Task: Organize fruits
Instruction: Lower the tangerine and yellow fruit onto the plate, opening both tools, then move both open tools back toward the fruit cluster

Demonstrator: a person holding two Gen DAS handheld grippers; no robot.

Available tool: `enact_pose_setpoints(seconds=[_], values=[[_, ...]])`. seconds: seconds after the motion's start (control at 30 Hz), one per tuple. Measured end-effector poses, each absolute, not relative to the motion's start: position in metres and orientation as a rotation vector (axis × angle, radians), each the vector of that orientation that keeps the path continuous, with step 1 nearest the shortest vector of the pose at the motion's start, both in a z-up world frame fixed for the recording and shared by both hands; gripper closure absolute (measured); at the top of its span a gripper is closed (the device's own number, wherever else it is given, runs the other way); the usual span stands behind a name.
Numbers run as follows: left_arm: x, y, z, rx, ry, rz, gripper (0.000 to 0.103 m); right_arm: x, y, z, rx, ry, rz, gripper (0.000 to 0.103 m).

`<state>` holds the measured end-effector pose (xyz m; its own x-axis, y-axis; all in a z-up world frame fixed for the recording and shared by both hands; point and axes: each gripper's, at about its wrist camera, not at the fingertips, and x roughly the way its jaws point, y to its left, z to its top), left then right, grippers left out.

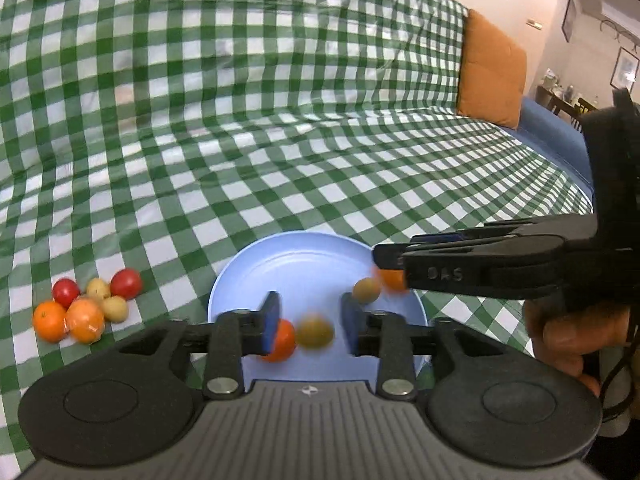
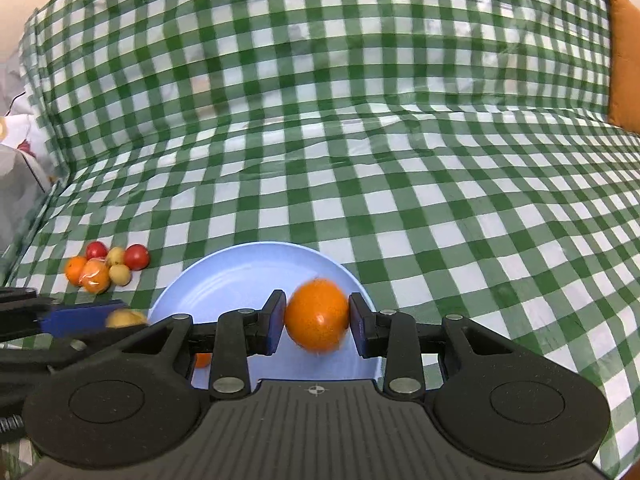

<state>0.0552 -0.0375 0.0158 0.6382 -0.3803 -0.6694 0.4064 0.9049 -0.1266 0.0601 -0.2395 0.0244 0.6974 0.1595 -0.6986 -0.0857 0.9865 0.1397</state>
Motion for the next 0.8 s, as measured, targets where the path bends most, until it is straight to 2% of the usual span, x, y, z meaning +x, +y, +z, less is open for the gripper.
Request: enact_pose_setpoints(seconds=[0.07,0.1,0.5,0.63,0.8], values=[[0.055,-0.038,0.015,0.039,0.757,-0.435,0.055,0.059,-0.237,0.027,0.072,0.769,0.126,0.044],[0.056,-0.037,0.014,0.039,0.762,-0.423,0.055,0.058,-0.235,0.029,0.069,0.760,0.122,0.042],[0.059,-0.022,0.014,0.062,0.771,-0.347,0.055,0.058,-0.225,0.035,0.011,0.713,0.101,0.042],[0.058,-0.022,0.013,0.075,0.770,-0.348,0.049,0.060,-0.228,0.036,0.021,0.683,0.085,0.041],[0.052,-0.028,0.011,0.118,0.753,-0.368,0.045,0.062,-0.228,0.037,0.036,0.661,0.051,0.036]])
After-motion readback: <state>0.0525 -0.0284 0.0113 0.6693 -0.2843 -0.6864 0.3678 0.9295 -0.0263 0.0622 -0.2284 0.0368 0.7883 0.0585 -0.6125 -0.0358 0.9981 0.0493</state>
